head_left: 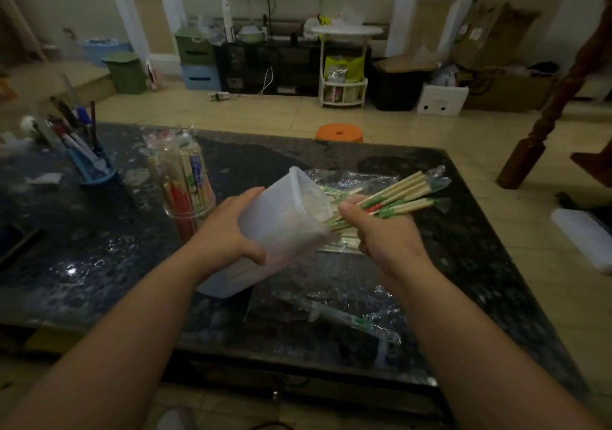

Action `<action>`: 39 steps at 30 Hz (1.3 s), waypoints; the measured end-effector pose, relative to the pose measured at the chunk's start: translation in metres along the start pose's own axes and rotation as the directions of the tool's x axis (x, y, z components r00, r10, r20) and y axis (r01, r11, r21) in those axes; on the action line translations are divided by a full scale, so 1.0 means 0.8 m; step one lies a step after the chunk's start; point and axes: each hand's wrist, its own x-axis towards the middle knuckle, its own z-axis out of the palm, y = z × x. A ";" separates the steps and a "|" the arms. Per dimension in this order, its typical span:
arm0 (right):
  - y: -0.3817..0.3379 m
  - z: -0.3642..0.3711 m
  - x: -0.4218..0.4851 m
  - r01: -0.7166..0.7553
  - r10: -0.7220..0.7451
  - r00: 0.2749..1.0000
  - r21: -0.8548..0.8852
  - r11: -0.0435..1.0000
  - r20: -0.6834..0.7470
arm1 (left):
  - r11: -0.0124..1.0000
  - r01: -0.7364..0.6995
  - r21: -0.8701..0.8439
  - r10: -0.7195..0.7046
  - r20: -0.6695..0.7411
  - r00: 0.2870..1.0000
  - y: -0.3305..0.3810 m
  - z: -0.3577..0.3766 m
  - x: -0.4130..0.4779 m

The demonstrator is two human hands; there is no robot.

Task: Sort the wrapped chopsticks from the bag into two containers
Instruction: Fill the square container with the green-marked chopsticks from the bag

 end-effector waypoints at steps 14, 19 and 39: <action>0.003 0.004 0.005 -0.014 0.027 0.997 0.182 0.983 -0.067 | 1.000 0.014 0.001 -0.014 0.018 1.000 -0.002 0.001 0.003; 0.001 -0.003 0.010 0.051 -0.044 0.979 0.033 0.998 -0.200 | 1.000 0.007 0.001 -0.007 0.004 1.000 -0.002 0.002 0.004; 0.018 -0.009 0.010 0.106 -0.081 0.992 -0.278 0.955 0.101 | 0.999 0.017 -0.034 -0.018 -0.026 0.999 -0.002 -0.001 0.001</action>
